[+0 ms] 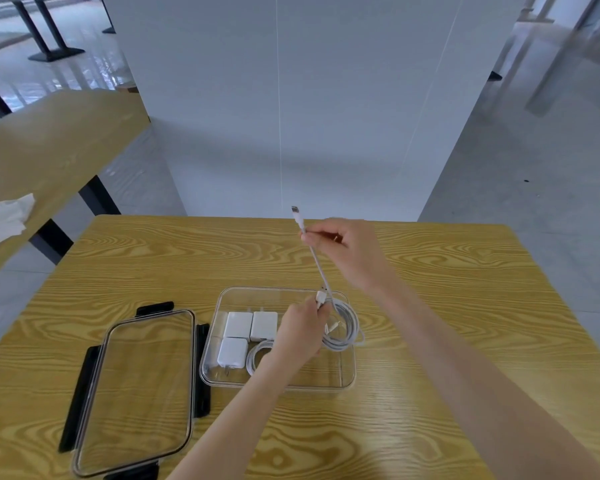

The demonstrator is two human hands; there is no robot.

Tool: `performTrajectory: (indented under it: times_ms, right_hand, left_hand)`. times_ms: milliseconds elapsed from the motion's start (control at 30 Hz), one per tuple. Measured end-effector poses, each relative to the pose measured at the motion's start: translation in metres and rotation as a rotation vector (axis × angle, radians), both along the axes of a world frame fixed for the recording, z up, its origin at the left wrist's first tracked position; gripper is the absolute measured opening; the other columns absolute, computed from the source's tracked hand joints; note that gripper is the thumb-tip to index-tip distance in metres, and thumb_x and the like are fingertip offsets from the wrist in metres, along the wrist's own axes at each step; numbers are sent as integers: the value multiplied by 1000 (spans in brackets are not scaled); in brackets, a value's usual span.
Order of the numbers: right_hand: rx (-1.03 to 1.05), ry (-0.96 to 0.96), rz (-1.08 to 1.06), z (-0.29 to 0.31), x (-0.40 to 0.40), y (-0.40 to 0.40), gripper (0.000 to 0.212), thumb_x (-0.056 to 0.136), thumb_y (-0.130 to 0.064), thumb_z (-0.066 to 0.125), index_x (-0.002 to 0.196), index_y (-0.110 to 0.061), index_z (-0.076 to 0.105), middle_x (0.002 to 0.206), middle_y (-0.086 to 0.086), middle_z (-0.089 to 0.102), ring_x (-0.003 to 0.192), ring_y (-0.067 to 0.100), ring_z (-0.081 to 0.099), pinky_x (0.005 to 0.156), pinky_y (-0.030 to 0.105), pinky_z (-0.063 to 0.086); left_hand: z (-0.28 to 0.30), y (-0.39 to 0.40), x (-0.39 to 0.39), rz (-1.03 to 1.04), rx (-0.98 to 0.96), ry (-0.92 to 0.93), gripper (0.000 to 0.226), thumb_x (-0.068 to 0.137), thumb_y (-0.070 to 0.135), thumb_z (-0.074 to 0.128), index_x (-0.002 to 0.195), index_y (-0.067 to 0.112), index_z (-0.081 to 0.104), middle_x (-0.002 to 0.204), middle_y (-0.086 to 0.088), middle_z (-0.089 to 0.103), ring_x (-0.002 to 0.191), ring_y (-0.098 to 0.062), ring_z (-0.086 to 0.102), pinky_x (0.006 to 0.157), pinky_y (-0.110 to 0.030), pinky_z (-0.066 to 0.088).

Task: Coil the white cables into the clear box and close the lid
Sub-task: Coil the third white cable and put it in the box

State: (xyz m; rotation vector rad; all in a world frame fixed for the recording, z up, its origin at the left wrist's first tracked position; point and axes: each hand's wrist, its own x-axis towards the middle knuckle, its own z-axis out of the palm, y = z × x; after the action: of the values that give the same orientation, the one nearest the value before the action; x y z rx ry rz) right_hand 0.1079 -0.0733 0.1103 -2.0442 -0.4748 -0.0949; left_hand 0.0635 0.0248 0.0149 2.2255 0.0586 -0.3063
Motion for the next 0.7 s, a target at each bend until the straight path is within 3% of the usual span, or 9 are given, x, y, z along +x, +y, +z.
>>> performTrajectory:
  times_ms: [33,133,233,333,433,500,600,700]
  right_hand:
    - [10,-3,-7,6,2,1,13,87,-17,63,93,-9,73,71,7,69,57,17,56,55,25,43]
    - [82,13,-18,21,9,1,8,87,-11,63,87,-6,70,61,2,63,51,3,57,56,14,48]
    - [188,5,-28,34,9,4,7,87,-8,62,86,-3,68,60,0,62,52,1,58,59,12,49]
    - [279,33,-20,38,2,9,9,88,-11,60,88,-4,66,65,4,63,59,7,62,67,20,54]
    - [335,123,4,30,-6,14,12,89,-13,57,85,-5,65,70,6,65,69,15,66,81,35,57]
    - [445,221,18,22,-9,14,13,87,-7,58,77,-8,66,70,8,67,70,20,66,83,41,57]
    - [622,421,62,7,-13,8,19,85,2,58,72,-8,67,74,13,70,67,23,69,73,35,59]
    - [725,713,137,-9,-17,-2,11,84,6,58,85,0,67,78,15,72,67,21,71,62,24,59]
  left_hand:
    - [-2,-2,-2,-23,11,-9,28,100,31,33,81,12,44,61,-2,47,35,-10,48,31,-17,36]
    - [-2,-4,-1,-46,15,-16,28,99,31,33,78,14,41,60,-1,47,35,-10,49,31,-17,37]
    - [2,-1,5,-11,-53,25,30,99,31,35,74,17,43,56,-2,48,33,-9,50,33,-19,41]
    - [7,4,10,35,-157,93,31,98,28,38,72,13,44,50,-4,50,29,-7,49,36,-22,45]
    - [7,9,18,165,-247,113,32,97,29,41,74,7,47,45,-3,53,37,-15,52,50,-34,52]
    - [7,10,21,331,-502,222,31,97,28,41,74,8,48,46,-2,58,39,-17,58,49,-31,53]
    - [15,13,27,516,-1051,387,24,98,22,41,85,4,51,74,-16,64,49,-20,67,46,-27,55]
    - [11,24,31,512,-1280,381,24,98,22,42,90,5,58,80,-11,66,62,-19,68,57,-30,56]
